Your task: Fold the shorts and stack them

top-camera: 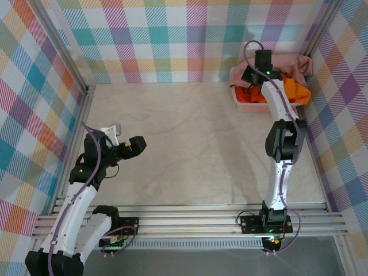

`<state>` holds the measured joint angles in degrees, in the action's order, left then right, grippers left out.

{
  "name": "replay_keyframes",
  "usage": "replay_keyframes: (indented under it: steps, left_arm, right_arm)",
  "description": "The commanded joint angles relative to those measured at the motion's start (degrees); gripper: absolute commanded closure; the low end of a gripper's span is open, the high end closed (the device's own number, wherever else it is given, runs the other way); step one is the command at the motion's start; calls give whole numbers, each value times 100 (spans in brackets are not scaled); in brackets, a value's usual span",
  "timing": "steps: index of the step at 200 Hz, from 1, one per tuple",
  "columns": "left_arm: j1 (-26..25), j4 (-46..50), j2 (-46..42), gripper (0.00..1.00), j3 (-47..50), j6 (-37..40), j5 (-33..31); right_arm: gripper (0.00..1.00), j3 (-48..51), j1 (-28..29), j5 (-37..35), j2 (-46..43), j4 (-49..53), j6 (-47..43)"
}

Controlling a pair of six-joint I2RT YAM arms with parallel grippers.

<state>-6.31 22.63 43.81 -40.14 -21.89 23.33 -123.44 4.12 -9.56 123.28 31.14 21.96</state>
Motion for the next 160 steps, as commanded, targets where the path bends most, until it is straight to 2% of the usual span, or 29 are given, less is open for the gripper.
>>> replay_keyframes:
  steps: [1,60,93,160]
  left_arm:
    - [-29,66,-107,0,-183,-101,12]
    - [-30,-13,-149,0,-119,-197,22]
    - [-30,-120,-149,0,-73,-285,48]
    - [-37,-326,-189,0,-38,-411,33]
  right_arm:
    - [100,144,68,343,-806,-806,120]
    - [100,121,191,1040,-1517,-1634,297]
    - [100,-459,332,1705,-1527,-1893,502]
    - [100,-1785,1431,3332,-1372,-1856,411]
